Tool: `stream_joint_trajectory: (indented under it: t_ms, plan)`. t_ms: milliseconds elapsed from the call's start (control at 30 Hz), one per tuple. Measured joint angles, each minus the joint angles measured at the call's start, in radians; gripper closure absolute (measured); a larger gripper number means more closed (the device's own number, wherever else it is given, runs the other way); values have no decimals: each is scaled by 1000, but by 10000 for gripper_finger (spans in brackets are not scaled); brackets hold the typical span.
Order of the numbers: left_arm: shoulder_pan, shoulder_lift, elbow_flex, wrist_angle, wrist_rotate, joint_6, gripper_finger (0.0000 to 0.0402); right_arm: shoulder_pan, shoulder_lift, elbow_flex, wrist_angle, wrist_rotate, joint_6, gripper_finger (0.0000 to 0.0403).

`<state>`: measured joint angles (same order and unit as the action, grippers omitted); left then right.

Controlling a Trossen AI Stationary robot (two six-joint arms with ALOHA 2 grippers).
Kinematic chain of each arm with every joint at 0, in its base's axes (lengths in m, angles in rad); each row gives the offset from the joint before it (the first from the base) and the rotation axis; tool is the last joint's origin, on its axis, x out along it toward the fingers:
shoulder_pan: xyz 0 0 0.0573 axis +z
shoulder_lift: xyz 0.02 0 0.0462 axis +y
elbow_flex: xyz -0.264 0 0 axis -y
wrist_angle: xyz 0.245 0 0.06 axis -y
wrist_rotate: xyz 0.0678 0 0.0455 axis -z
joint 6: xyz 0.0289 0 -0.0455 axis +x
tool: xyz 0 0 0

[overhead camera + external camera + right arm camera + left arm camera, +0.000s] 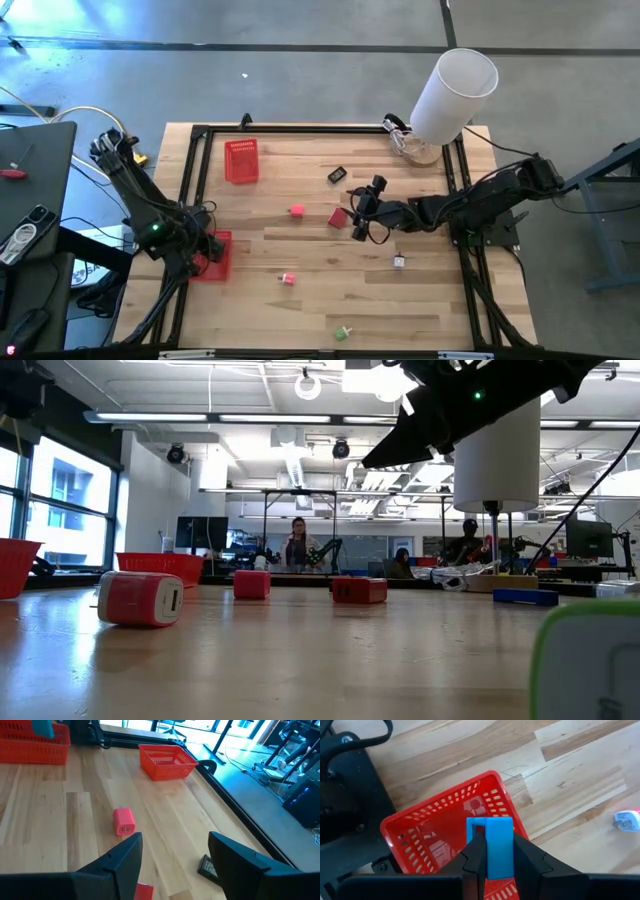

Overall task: Pick & Place Office items
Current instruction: Put the light blue digital clock into the bottom red bin

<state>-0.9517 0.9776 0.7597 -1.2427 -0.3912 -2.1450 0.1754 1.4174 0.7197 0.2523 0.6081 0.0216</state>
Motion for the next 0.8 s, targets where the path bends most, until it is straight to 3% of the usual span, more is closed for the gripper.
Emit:
stream_joint_trajectory:
  t_ms: [333,800]
  plan:
    - [-28,48,0,44,27,-60,340,-29,0,0,55,-87,-11,188]
    - [-55,48,-25,56,29,-159,340,-28,30,0,74,-92,-26,188]
